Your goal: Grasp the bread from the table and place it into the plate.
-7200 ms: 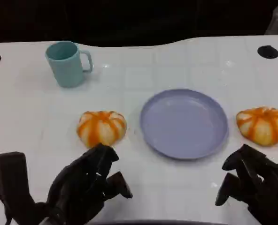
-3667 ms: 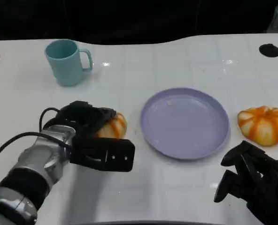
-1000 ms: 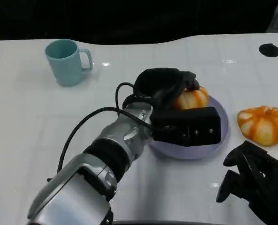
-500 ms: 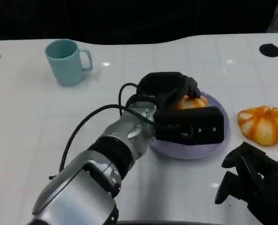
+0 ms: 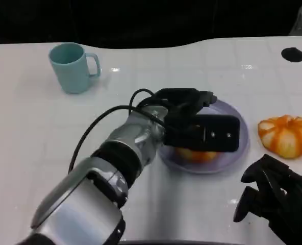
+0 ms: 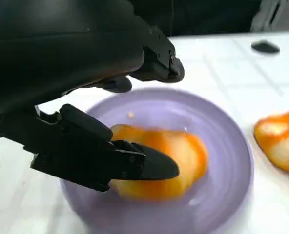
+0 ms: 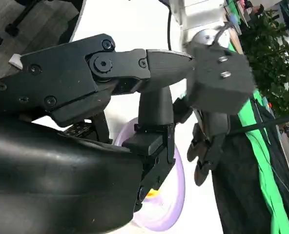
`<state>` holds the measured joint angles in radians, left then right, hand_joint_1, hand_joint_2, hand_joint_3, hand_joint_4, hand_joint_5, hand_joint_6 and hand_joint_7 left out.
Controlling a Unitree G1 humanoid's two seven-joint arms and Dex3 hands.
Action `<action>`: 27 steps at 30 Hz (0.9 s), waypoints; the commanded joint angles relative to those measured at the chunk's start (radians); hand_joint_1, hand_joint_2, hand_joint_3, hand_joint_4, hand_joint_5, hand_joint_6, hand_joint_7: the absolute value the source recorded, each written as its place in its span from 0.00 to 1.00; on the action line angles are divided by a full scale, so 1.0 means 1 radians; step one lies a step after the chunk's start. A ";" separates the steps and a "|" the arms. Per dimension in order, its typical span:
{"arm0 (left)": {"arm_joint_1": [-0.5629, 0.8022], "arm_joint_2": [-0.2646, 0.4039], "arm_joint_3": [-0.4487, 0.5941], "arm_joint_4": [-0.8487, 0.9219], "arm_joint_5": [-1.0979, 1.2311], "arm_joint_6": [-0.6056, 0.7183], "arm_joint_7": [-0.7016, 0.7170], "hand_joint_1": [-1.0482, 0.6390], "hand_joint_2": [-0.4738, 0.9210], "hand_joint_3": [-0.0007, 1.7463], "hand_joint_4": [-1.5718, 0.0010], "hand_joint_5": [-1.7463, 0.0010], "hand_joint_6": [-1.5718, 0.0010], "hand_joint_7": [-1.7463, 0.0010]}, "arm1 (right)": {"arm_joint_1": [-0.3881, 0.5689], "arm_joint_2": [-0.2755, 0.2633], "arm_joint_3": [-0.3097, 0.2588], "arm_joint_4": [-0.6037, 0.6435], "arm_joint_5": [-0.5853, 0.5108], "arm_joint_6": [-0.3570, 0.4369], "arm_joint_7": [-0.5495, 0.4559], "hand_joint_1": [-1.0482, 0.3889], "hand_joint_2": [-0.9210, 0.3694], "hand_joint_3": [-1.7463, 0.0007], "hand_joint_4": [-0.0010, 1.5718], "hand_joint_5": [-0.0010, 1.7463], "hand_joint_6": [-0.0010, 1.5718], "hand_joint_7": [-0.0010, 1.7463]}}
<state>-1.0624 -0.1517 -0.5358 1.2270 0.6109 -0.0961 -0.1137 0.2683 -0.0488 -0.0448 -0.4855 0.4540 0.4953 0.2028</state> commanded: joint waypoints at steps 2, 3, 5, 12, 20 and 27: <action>-0.022 0.060 0.030 -0.049 -0.037 -0.022 -0.113 0.06 1.00 0.32 0.99 0.96 0.91 0.99 | -0.003 -0.006 -0.011 0.001 0.012 -0.011 0.003 0.41 0.00 0.79 0.41 1.00 0.30 0.94; -0.020 0.064 0.030 -0.055 -0.038 -0.022 -0.119 0.06 1.00 0.32 0.99 0.96 0.91 0.99 | -0.003 -0.007 -0.012 0.002 0.013 -0.011 0.005 0.41 0.00 0.79 0.41 1.00 0.30 0.94; -0.009 0.082 0.046 -0.083 -0.061 -0.025 -0.156 0.07 1.00 0.31 0.98 0.95 0.90 0.99 | -0.003 -0.010 -0.010 -0.002 0.008 -0.006 -0.001 0.40 0.00 0.79 0.41 1.00 0.30 0.94; 0.079 0.147 0.138 -0.213 -0.182 -0.049 -0.256 0.10 1.00 0.29 0.95 0.94 0.89 0.99 | -0.007 -0.012 -0.013 0.005 0.006 -0.006 0.000 0.40 0.00 0.79 0.41 1.00 0.30 0.94; 0.261 0.180 0.320 -0.407 -0.433 -0.030 -0.361 0.13 1.00 0.27 0.86 0.88 0.82 0.96 | -0.013 -0.010 -0.017 -0.002 0.013 0.018 -0.015 0.40 0.00 0.79 0.41 1.00 0.30 0.94; 0.524 0.131 0.495 -0.784 -0.732 0.218 -0.363 0.25 1.00 0.25 0.76 0.51 0.63 0.93 | -0.011 -0.009 -0.017 -0.006 0.010 0.019 -0.017 0.41 0.00 0.79 0.41 1.00 0.30 0.94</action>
<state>-0.6201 -0.0082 -0.0919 0.5811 -0.0314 0.0361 -0.4778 0.2536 -0.0489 -0.0562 -0.4829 0.4578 0.5110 0.1906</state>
